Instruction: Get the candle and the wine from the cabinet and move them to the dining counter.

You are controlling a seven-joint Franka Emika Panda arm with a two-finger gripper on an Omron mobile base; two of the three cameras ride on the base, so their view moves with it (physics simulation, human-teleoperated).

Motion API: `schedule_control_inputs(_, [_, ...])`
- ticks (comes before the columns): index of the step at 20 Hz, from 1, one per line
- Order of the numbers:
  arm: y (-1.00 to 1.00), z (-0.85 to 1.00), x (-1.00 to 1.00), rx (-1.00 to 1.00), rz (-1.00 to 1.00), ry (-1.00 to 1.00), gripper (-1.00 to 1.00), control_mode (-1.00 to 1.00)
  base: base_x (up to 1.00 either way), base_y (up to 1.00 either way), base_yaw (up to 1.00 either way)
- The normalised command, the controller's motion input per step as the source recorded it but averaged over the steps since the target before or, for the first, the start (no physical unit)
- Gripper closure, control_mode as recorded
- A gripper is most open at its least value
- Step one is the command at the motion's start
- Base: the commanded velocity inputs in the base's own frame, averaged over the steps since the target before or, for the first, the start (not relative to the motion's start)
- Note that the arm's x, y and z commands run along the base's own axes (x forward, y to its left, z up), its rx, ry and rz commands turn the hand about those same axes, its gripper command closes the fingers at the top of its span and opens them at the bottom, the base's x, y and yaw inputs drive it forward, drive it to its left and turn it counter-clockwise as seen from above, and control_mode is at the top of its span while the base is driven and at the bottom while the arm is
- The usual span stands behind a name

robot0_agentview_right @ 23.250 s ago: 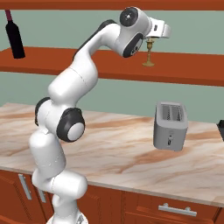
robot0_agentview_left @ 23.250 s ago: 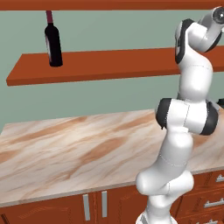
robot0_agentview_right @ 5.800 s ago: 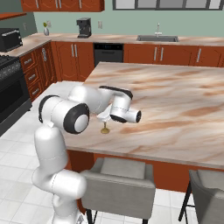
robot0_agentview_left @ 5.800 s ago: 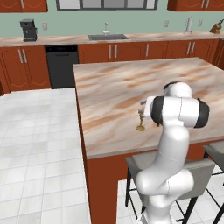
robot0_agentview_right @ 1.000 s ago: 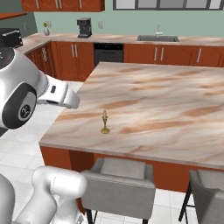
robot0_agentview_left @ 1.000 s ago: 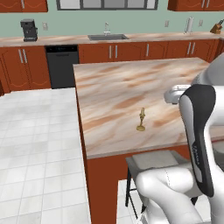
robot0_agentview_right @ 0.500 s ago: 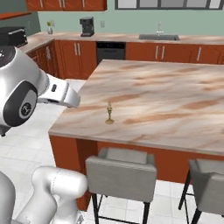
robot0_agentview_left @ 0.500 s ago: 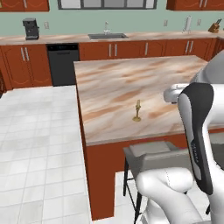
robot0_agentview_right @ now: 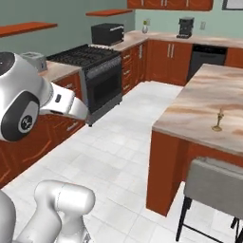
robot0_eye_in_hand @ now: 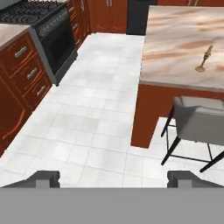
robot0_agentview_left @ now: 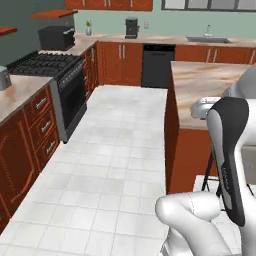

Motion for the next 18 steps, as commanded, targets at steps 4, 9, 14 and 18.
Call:
schedule_control_inputs(4, [0.00, 0.00, 0.00, 0.00, 0.00, 0.00, -1.00, 1.00, -0.46, 1.00, 0.80])
schedule_control_inputs(9, [0.00, 0.00, 0.00, 0.00, 0.00, 0.00, -1.00, 1.00, 0.03, 0.56, 0.74])
schedule_control_inputs(14, [0.00, 0.00, 0.00, 0.00, 0.00, 0.00, -1.00, 1.00, 0.66, -0.15, 0.55])
schedule_control_inputs(18, [0.00, 0.00, 0.00, 0.00, 0.00, 0.00, -1.00, 1.00, 0.82, -0.29, 0.52])
